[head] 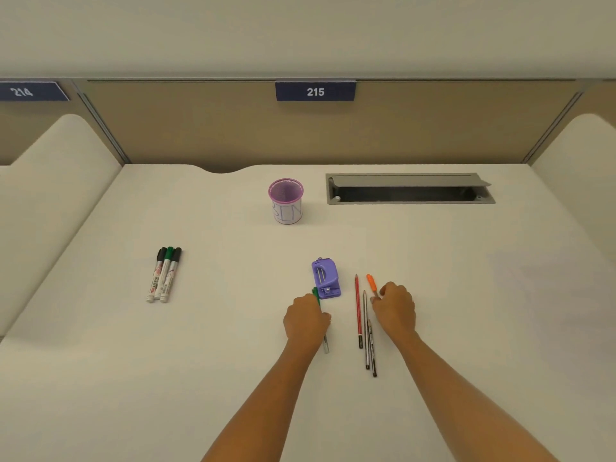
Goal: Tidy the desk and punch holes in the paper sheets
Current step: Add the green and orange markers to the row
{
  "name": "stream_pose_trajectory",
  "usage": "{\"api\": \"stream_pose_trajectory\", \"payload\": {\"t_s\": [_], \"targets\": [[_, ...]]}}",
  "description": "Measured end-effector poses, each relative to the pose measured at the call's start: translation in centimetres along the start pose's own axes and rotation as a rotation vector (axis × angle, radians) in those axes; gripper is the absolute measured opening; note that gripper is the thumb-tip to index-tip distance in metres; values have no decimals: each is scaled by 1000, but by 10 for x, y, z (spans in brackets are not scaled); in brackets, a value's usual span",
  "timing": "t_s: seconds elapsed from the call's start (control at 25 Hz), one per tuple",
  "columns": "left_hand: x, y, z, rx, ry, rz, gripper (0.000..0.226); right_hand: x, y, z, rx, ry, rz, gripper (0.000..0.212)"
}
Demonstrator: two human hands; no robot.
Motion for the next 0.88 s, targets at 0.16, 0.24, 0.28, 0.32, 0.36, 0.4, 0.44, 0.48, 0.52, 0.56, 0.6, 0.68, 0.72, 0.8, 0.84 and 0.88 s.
{"api": "stream_pose_trajectory", "payload": {"t_s": [0.16,0.24,0.28,0.32,0.36,0.4,0.44,0.48,0.52,0.56,0.6,0.68,0.72,0.8,0.84,0.88], "targets": [[10,-2,2,-28,-98,98,13,5,3,-10,92,8,-90,15],[21,-1,2,-50,-127,214,9,7,-4,-4,89,22,-282,15],[25,-2,2,-68,-122,270,9,11,-8,2,99,4,-402,14],[26,-5,3,-89,-109,323,12,19,-10,10,127,-37,-510,12],[26,-10,4,-114,-88,370,15,31,-10,20,174,-95,-594,10],[26,-18,6,-147,-62,416,15,45,-5,32,228,-162,-648,9],[27,-24,6,-184,-28,456,15,58,0,44,269,-219,-678,10],[28,-32,8,-217,3,487,15,68,6,55,295,-267,-689,11],[31,-38,10,-250,30,510,14,78,12,65,304,-309,-686,11],[33,-43,13,-277,51,518,12,85,17,73,302,-348,-671,10],[37,-48,16,-300,69,514,10,91,23,81,301,-385,-652,10],[43,-54,23,-319,113,479,8,101,31,94,304,-435,-623,11],[44,-56,26,-320,140,461,8,106,35,99,308,-451,-616,11],[49,-59,32,-320,185,428,13,113,43,109,320,-470,-603,15],[53,-59,33,-322,200,408,16,116,46,113,326,-473,-600,17],[55,-60,35,-326,209,394,18,118,50,116,333,-476,-604,19]]}}
Point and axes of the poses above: each hand's wrist, its own z-axis away from the middle knuckle, its own y-axis out of the palm, x = y × z, the point moved 10 cm from there along -z, towards the middle knuckle, and after that the axes turned 9 degrees about y, right-handed, at the moved point
